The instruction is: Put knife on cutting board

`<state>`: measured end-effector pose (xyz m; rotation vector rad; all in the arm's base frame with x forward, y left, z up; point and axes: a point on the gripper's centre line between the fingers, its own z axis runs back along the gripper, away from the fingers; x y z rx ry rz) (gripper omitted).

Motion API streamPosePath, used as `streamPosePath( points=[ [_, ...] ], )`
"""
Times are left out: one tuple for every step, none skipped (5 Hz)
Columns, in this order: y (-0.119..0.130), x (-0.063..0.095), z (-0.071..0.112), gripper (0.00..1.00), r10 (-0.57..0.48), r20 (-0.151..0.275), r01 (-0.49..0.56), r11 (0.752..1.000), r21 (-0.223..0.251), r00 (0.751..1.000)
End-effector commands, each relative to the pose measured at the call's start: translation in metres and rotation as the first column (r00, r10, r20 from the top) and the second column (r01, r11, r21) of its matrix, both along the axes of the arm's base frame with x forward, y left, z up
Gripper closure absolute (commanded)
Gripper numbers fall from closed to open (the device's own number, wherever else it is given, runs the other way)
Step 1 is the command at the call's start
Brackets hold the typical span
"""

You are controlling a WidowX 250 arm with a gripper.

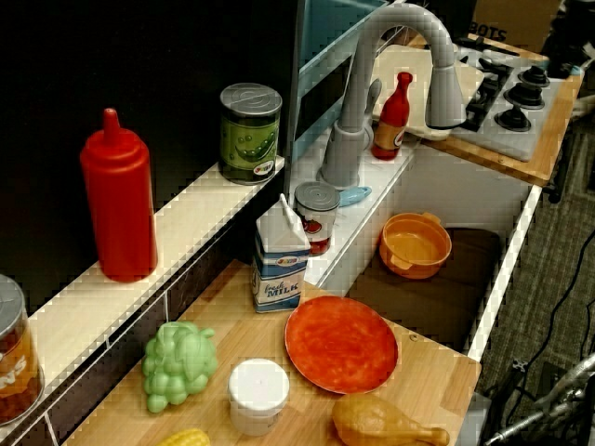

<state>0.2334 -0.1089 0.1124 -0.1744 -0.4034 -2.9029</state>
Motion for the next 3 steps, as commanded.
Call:
streamPosePath(
  points=[
    [0.003,0.083,0.024,1.0,0.098,0.009,-0.097,0.994,-0.058,0.995],
    [0.016,0.101,0.023,1.0,0.141,-0.021,-0.142,0.988,-0.065,0.99],
    [0.016,0.101,0.023,0.0,0.141,-0.021,-0.142,0.988,-0.065,0.99]
  ],
)
